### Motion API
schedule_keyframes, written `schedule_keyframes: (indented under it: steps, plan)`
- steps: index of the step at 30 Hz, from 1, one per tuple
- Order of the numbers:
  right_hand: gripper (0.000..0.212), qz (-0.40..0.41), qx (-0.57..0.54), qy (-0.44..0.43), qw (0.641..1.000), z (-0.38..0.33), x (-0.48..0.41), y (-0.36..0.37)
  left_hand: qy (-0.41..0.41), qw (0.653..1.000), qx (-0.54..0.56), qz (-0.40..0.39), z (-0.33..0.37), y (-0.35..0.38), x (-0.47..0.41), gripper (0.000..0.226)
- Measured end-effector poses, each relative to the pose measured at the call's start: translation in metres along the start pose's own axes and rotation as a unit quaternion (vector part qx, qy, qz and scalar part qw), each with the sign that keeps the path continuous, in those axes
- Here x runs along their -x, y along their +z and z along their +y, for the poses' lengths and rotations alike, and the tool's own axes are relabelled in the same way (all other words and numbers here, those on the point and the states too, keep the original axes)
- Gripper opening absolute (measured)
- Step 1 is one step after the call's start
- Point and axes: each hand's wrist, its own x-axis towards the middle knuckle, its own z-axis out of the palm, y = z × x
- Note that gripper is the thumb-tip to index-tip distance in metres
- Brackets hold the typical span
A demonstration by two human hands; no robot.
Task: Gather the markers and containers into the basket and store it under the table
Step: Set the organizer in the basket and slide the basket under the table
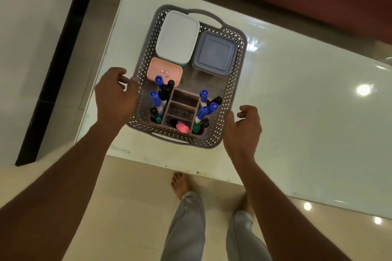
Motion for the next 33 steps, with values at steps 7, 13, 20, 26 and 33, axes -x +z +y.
schedule_keyframes:
  steps: [7, 13, 20, 26, 33]
  plan:
    - [0.035, -0.083, 0.034, 0.023, 0.996, 0.027, 0.003, 0.037, 0.000, 0.985, -0.067, -0.157, -0.036, 0.022, -0.009, 0.043]
    - [0.034, -0.081, 0.107, -0.030, 0.991, 0.038, 0.002, 0.032, 0.042, 0.990, -0.088, -0.103, -0.050, 0.026, 0.009, 0.032]
    - [0.037, -0.089, 0.093, -0.048, 0.991, 0.089, 0.070, 0.007, 0.062, 0.989, -0.100, -0.086, -0.084, 0.007, 0.092, 0.045]
    - [0.036, -0.089, 0.076, -0.061, 0.991, 0.153, 0.177, -0.022, 0.071, 0.990, -0.081, -0.086, -0.128, -0.033, 0.202, 0.048]
    - [0.040, -0.117, 0.030, -0.028, 0.992, 0.233, 0.323, -0.049, 0.067, 0.990, -0.074, -0.104, -0.198, -0.088, 0.347, 0.055]
